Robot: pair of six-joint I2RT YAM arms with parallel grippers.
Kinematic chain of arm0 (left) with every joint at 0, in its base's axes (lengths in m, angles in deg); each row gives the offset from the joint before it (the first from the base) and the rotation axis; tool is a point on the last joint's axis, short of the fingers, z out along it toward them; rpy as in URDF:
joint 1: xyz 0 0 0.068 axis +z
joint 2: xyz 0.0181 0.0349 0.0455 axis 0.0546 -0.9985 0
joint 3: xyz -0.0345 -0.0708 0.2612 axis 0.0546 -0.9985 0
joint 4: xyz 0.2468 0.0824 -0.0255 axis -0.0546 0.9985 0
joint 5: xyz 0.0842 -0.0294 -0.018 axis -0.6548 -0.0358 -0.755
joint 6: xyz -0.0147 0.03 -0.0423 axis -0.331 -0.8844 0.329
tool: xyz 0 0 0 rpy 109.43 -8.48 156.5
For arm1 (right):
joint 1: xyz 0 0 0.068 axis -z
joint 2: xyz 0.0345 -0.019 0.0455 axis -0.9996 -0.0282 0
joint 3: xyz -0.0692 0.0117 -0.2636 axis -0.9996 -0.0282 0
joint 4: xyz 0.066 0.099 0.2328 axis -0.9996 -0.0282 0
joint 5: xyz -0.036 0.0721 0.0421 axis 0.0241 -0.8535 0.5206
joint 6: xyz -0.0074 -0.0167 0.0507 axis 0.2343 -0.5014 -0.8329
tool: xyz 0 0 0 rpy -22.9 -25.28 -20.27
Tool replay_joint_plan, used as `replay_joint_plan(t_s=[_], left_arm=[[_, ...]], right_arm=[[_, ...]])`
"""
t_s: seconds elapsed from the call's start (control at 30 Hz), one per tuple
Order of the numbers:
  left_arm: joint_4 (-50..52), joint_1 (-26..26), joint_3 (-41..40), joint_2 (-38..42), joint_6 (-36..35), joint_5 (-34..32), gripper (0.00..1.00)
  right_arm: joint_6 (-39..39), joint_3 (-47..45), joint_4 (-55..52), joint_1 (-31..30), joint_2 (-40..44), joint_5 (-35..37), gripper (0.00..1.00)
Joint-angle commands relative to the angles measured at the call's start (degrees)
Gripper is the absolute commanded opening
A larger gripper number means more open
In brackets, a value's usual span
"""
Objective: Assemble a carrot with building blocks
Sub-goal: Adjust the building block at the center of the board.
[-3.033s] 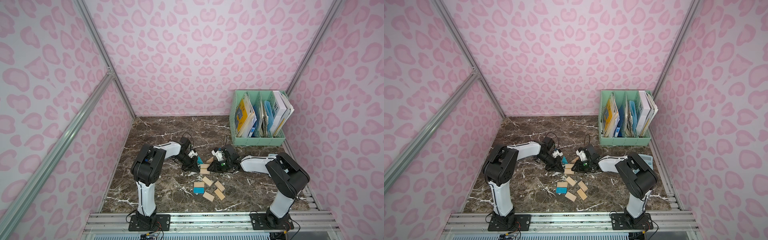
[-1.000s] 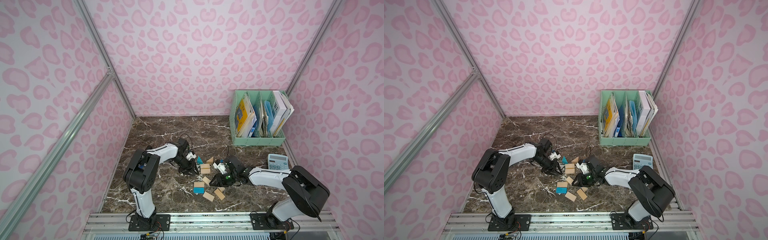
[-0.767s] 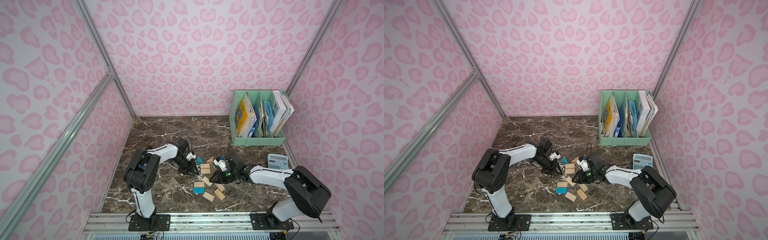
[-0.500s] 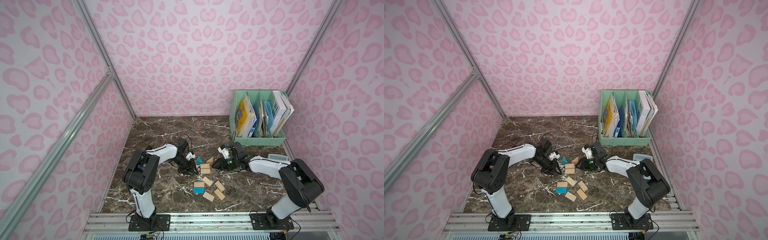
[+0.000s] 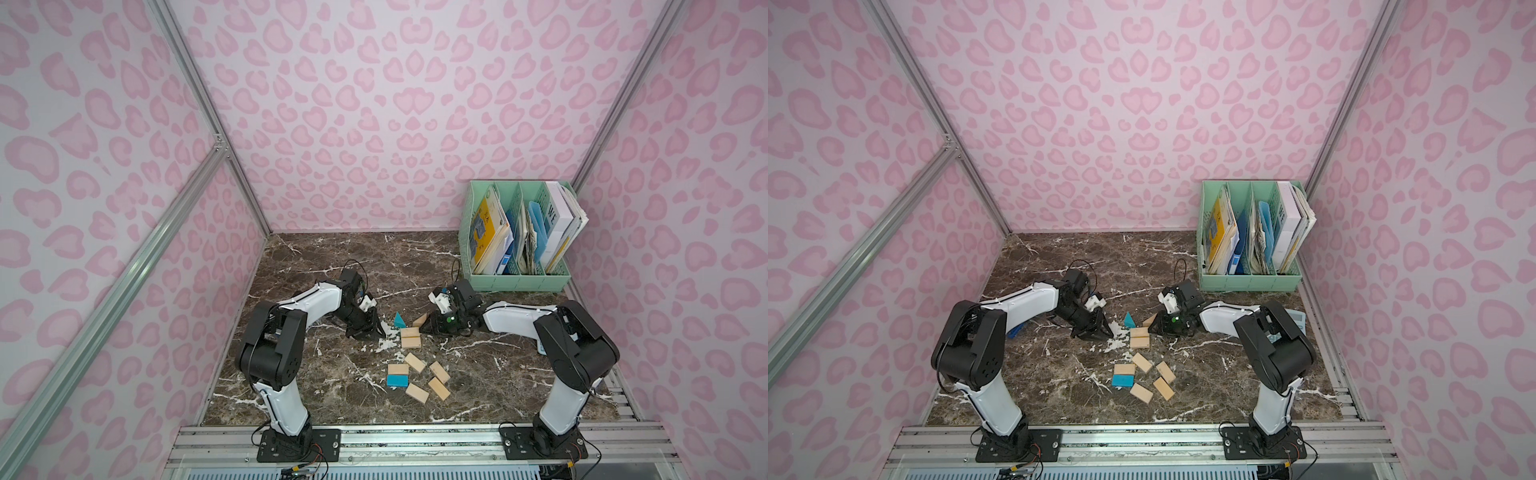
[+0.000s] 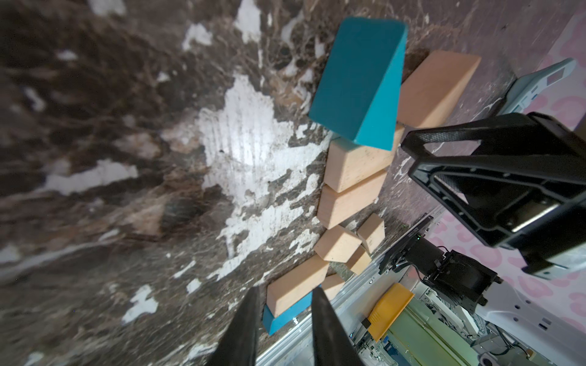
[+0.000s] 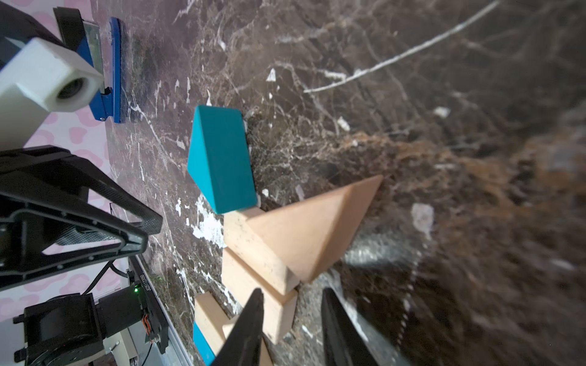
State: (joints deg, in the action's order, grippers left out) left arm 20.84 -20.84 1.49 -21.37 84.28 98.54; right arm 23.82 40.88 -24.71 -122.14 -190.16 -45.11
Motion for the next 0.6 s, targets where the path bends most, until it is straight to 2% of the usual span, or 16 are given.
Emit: replay_joint_plan(t_s=[0.0, 0.13, 0.57], left_arm=[[0.92, 0.29, -0.17, -0.34, 0.02, -0.2, 0.31], [1.04, 0.55, -0.07, -0.23, -0.29, -0.17, 0.32], [2.56, 1.14, -0.24, 0.06, -2.07, -0.19, 0.31]], right_arm=[[0.95, 1.35, -1.65, -0.99, -0.49, 1.02, 0.39], [1.02, 2.91, -2.94, -2.18, -1.18, 2.99, 0.43], [-0.06, 6.69, -2.62, -4.78, -5.37, 3.22, 0.43]])
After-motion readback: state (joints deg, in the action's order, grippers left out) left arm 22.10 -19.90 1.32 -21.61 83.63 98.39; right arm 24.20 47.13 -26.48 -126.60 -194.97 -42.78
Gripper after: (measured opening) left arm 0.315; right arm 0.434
